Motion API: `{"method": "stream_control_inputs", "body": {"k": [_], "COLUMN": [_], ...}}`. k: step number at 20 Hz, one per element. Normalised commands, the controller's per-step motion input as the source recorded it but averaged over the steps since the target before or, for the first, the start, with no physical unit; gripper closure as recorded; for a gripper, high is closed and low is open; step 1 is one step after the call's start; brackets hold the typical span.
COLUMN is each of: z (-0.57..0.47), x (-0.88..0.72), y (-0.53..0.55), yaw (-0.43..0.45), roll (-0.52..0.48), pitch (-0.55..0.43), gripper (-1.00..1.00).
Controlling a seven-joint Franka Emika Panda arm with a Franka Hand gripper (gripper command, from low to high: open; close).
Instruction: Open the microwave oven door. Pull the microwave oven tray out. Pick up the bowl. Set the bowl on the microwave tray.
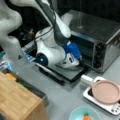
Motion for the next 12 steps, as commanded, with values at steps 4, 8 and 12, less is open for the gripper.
{"method": "stream_control_inputs", "body": {"k": [4, 8, 12], "z": [-0.29, -0.29, -0.27], "x": [0.16, 0.18, 0.20], "y": [-0.44, -0.56, -0.66], "yaw": [0.037, 0.059, 0.083], "roll": [-0.009, -0.034, -0.027], "pitch": [-0.120, -0.123, -0.109], "gripper": [1.00, 1.00, 1.00]}}
